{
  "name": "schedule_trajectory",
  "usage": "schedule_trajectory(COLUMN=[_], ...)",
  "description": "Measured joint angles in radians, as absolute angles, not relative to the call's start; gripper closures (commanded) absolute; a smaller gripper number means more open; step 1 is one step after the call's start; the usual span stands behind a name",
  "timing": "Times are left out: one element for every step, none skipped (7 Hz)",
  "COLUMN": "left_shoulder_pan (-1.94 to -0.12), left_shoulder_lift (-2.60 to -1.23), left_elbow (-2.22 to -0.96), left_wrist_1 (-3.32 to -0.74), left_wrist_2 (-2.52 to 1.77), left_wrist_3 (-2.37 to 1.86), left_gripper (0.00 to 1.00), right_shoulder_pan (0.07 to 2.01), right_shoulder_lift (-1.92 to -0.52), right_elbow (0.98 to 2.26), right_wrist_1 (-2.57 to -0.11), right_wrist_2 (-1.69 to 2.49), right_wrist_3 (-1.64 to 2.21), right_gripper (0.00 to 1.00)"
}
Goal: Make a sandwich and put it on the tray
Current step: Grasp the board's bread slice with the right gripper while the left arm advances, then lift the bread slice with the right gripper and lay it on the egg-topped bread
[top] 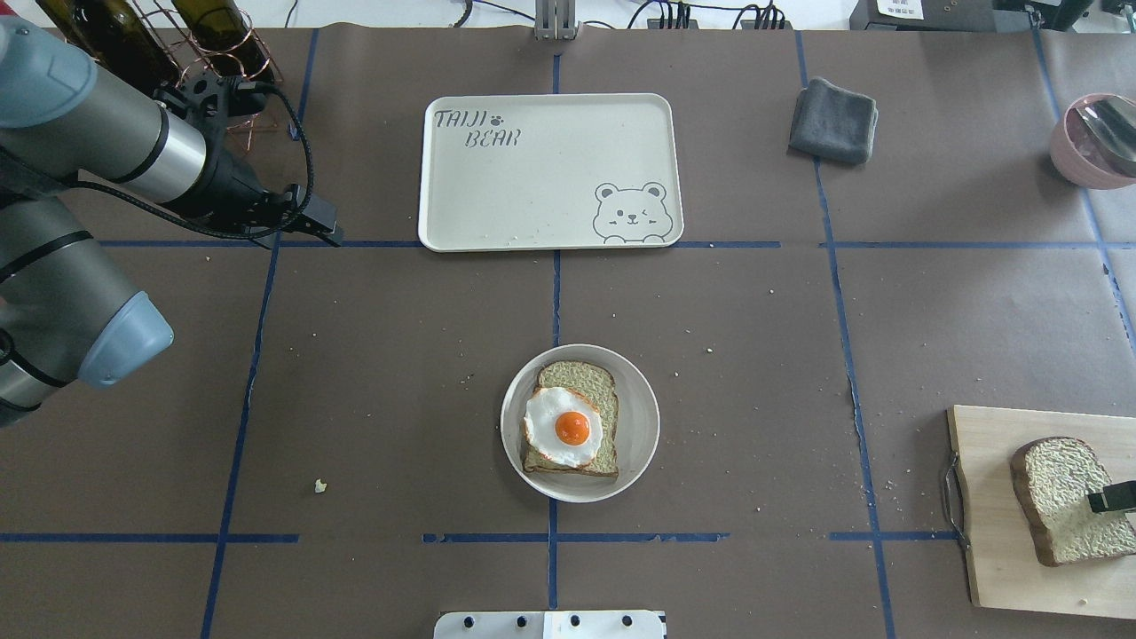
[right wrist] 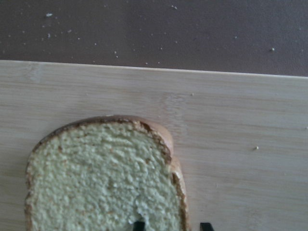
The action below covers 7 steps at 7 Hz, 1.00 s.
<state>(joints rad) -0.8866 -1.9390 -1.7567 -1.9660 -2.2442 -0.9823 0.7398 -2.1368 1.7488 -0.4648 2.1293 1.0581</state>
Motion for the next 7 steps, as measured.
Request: schedule_trajectory(left_shoulder_pan=[-0.887, -0.887, -0.887, -0.887, -0.887, -0.887, -0.888], left_shoulder_lift=[-1.939, -1.94, -1.94, -1.94, -1.94, -1.94, -1.939], left_elbow=[-1.756, -1.756, -1.756, -1.756, -1.756, -1.756, -1.757], left_wrist_1=[-1.966, -1.966, -1.967, -1.967, -1.967, -1.967, -1.967], left_wrist_2=[-2.244, -2.244, -2.244, -2.244, -2.244, -2.243, -2.243], left_wrist_3=[-0.982, -0.981, -0.98, -0.98, -0.98, -0.98, -0.98], left_gripper=[0.0, 0.0, 0.0, 0.0, 0.0, 0.0, 0.0], right_shoulder_pan=[0.739, 0.739, 0.739, 0.739, 0.739, 0.739, 0.739], right_shoulder_lift=[-2.137, -2.137, -2.137, -2.137, -2.137, -2.137, -2.137], right_elbow=[1.748, 1.747, 1.744, 1.742, 1.741, 1.74, 1.74], right_wrist_1=[-0.465, -0.465, -0.465, -0.465, -0.465, -0.465, -0.465], right_wrist_2=[2.13, 2.13, 2.13, 2.13, 2.13, 2.131, 2.131], right_wrist_3=[1.057, 1.057, 1.057, 1.057, 1.057, 1.057, 1.057], right_gripper=[0.54, 0.54, 0.54, 0.57, 0.8, 1.0, 1.0])
